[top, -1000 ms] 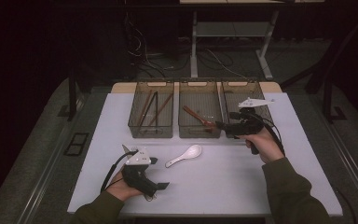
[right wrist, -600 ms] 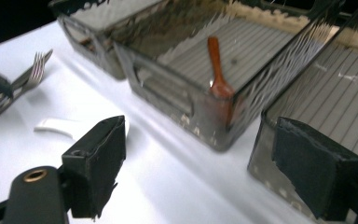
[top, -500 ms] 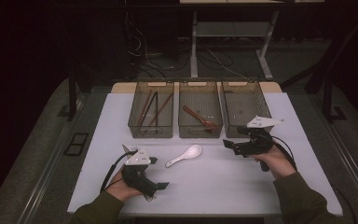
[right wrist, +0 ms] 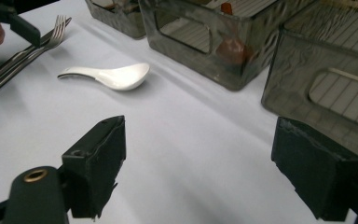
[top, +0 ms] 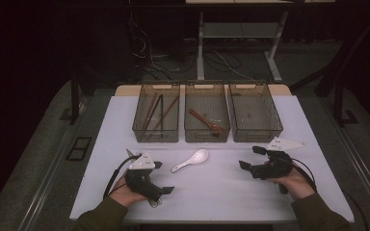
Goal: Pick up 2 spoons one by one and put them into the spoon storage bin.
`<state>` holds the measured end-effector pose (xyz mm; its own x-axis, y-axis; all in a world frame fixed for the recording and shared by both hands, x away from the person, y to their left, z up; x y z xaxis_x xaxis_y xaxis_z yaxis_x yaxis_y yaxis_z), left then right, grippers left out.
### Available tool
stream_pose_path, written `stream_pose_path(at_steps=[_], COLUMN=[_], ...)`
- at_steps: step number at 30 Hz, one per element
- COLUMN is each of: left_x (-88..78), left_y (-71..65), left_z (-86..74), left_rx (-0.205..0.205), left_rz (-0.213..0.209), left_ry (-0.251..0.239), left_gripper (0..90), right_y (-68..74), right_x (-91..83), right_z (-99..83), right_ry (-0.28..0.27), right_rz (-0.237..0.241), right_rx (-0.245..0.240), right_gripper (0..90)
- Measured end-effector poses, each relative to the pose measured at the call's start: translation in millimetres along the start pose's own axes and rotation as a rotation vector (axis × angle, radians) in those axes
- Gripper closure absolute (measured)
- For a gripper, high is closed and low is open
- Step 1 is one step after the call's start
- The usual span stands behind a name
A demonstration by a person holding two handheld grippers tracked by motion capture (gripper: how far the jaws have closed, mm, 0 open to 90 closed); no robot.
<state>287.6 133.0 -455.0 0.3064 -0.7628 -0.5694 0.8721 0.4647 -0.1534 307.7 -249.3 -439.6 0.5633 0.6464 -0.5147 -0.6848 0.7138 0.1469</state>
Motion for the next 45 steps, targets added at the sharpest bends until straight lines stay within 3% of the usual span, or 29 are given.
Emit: stream_pose_path(at_steps=[7,17,26,34,39,45], left_x=[-3.0,12.3,41.7,74.1,95.5,110.7], left_y=[5.4,11.4,25.4,34.6,37.1,36.1], left_z=[5.6,27.6,51.1,68.1,73.5,73.1], left_rx=[-0.025,-0.031,-0.035,-0.044,-0.046,-0.030], left_rz=[0.029,0.037,0.040,0.011,-0.013,-0.006], left_ry=[-0.018,-0.031,-0.017,0.005,0.035,0.082], left_gripper=[14.3,32.3,39.4,44.9,48.4,51.8], right_y=[2.6,3.4,4.9,5.3,6.2,6.3], right_x=[-12.0,-23.7,-22.3,-22.3,-22.4,-22.3], right_z=[-23.1,-38.8,-39.0,-38.4,-37.9,-38.0], right_ry=[-0.012,0.008,0.019,0.019,0.015,0.017], right_rz=[0.005,0.014,0.017,0.025,0.030,0.030], right_rx=[0.007,0.024,0.014,0.017,0.011,0.007], right_gripper=[17.5,17.5,17.5,17.5,17.4,17.4])
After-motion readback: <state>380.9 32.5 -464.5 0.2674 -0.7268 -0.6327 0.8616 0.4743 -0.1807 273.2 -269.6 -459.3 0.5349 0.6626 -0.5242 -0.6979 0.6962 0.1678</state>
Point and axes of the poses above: each handheld gripper's, and its own axes: x roughly forward along the jaws, z roughly out of its top, y roughly to its left, the point moved 3 cm from there along x, roughly forward along the jaws, and after that the axes turned 1 degree about -y, right-handed, at the moved point
